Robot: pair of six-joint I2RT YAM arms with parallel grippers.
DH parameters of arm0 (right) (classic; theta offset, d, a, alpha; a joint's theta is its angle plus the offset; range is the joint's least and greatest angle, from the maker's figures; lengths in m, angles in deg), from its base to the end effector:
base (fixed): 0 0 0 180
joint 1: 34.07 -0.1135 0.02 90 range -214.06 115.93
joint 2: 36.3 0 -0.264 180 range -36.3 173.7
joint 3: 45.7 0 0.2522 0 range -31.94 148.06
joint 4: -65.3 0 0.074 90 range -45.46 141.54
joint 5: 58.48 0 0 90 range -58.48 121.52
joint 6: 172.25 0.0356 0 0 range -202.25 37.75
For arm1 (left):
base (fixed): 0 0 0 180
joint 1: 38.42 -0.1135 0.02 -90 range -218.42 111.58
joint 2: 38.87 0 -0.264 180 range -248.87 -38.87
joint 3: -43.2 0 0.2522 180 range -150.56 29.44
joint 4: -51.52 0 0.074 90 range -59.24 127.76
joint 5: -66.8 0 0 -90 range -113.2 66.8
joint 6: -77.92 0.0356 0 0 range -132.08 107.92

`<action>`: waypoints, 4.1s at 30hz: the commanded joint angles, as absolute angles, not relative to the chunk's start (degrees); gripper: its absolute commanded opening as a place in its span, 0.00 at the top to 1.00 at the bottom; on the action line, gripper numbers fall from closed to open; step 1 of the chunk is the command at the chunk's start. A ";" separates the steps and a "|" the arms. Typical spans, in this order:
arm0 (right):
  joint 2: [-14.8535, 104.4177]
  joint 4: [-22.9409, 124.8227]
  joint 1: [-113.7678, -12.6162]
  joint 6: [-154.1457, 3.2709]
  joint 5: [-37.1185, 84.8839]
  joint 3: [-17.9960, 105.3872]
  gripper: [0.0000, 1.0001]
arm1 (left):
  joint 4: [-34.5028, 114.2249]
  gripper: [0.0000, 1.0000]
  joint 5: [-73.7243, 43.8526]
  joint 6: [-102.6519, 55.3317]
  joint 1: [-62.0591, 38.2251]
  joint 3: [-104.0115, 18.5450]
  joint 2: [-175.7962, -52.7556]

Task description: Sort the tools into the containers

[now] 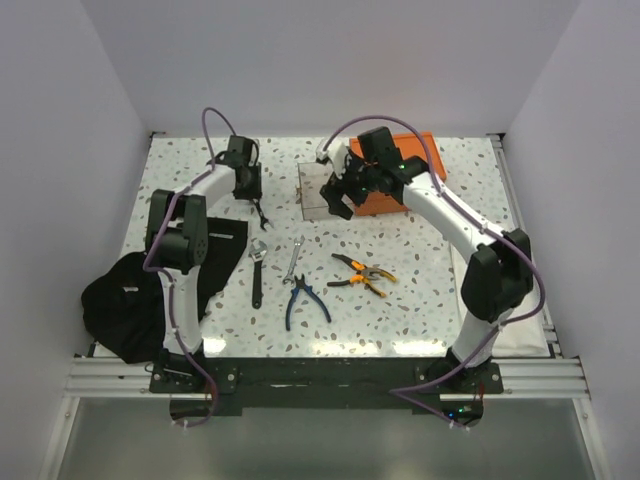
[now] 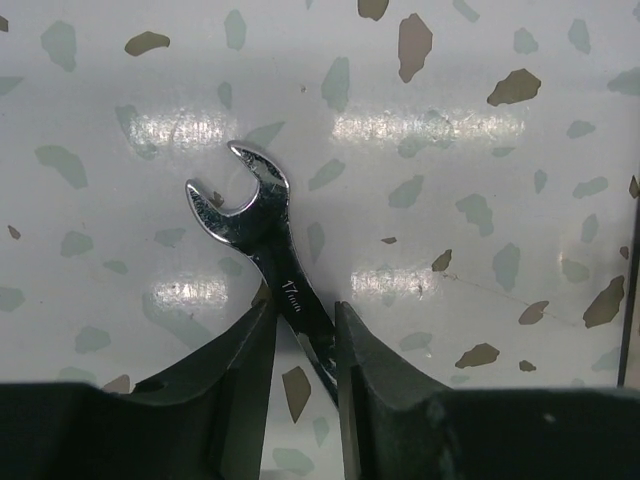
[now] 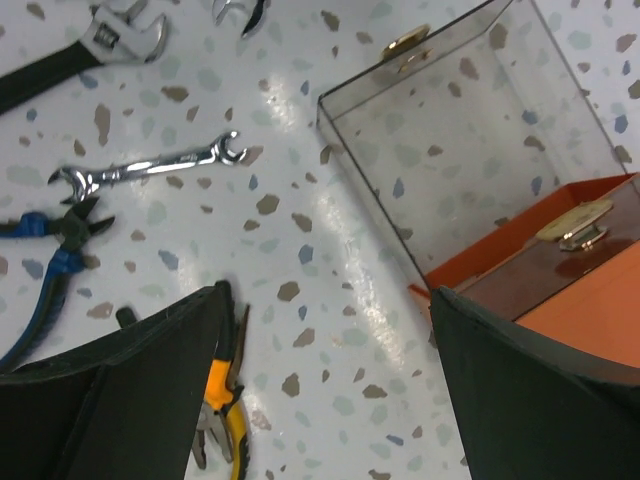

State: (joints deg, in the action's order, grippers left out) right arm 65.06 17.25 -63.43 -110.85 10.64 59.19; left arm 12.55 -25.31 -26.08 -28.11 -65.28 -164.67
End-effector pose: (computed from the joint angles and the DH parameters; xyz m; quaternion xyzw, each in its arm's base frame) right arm 0.3426 0.2073 0.3126 -0.5007 0.7595 0.1696 0.3790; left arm 0.4686 -0.0839 0.1614 -0.0361 0.9562 -0.0438 0.2871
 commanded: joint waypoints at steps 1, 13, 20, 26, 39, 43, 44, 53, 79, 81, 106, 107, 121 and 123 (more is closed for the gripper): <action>68.72 20.76 -64.30 -101.69 10.43 66.31 0.12 | 10.50 0.71 -19.43 -25.79 -29.01 -61.28 -164.91; 83.22 22.00 -69.31 -88.87 6.04 83.52 0.11 | 20.25 1.00 2.80 -30.01 -37.97 -53.72 -161.91; 93.60 21.74 -69.92 -75.84 10.69 96.37 0.11 | 21.85 0.93 7.92 -29.57 -38.42 -52.39 -161.04; 90.97 21.21 -69.84 -78.73 14.90 93.32 0.11 | 20.18 0.69 2.84 -23.52 -38.42 -50.20 -153.67; 84.73 29.91 -67.82 -77.52 10.79 81.01 0.12 | 15.78 0.61 -2.80 -15.25 -33.24 -45.10 -145.22; 82.10 30.96 -67.73 -75.40 12.45 78.11 0.12 | 14.73 0.75 -0.44 -15.42 -32.62 -44.39 -144.69; 80.87 31.67 -67.73 -75.74 13.23 76.80 0.12 | 14.29 0.77 -1.04 -15.42 -32.53 -44.13 -144.26; 73.92 30.97 -67.64 -80.05 16.76 70.20 0.11 | 9.46 0.66 -8.33 -18.32 -32.53 -38.59 -140.47; 68.38 30.80 -67.82 -81.20 18.69 62.28 0.09 | 6.82 0.58 -8.35 -21.22 -30.16 -52.83 -147.85; 68.47 30.62 -67.81 -81.37 18.78 62.37 0.08 | 7.78 0.56 -8.60 -21.22 -29.72 -53.88 -149.87; 66.01 31.32 -67.82 -81.90 20.10 57.62 0.08 | 6.91 0.49 -25.66 -24.73 -23.21 -45.90 -149.89; 66.01 31.50 -67.82 -81.73 20.10 57.54 0.08 | 6.82 0.49 -25.74 -25.00 -23.21 -45.28 -149.01; 66.80 32.02 -67.82 -80.93 19.83 57.45 0.08 | 6.47 0.55 -23.46 -27.11 -22.24 -41.67 -141.71; 66.53 32.02 -67.81 -81.11 19.92 57.10 0.08 | 6.47 0.54 -21.79 -26.94 -22.24 -41.58 -139.87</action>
State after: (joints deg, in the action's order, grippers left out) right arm 68.95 29.89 -67.76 -81.13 19.08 57.55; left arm 7.58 -23.16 -25.73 -22.52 -41.98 -145.98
